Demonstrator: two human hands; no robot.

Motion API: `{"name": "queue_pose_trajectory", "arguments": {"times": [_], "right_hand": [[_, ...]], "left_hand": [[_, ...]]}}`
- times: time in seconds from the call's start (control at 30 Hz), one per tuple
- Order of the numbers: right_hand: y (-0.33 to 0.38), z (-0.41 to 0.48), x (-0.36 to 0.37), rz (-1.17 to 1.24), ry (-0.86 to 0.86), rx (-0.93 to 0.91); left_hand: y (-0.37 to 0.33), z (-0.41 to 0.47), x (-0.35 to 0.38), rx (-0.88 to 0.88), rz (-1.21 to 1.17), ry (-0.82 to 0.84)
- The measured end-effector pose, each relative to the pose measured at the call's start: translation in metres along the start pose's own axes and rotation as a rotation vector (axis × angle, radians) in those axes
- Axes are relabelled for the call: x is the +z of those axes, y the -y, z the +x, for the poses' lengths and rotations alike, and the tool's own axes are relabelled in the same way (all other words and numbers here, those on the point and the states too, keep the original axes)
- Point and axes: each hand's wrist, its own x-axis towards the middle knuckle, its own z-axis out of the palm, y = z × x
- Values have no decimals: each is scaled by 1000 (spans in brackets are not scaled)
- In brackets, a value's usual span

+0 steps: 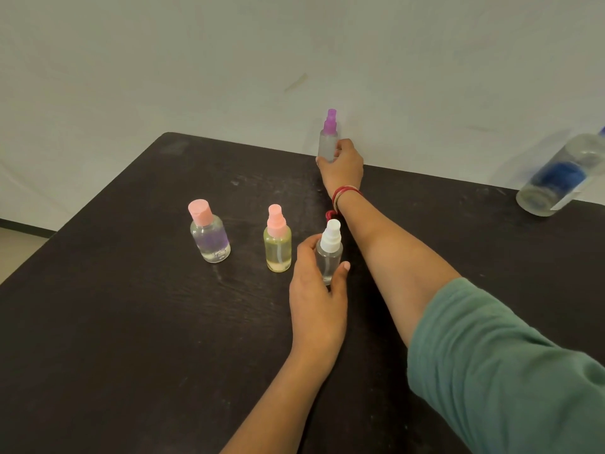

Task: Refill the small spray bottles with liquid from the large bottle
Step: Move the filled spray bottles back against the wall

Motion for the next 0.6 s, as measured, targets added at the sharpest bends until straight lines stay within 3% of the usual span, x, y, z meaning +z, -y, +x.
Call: {"name": "queue_pose_trajectory", "arguments": {"times": [0.2, 0.4, 0.6], "right_hand": [[-1, 2, 0, 10, 20, 64], [1, -44, -47, 498, 92, 324], [0, -159, -126, 696, 482, 210]], "left_hand": [[2, 0, 0, 7, 5, 9], [4, 2, 2, 14, 23, -5], [1, 1, 1, 20, 16, -11]]}}
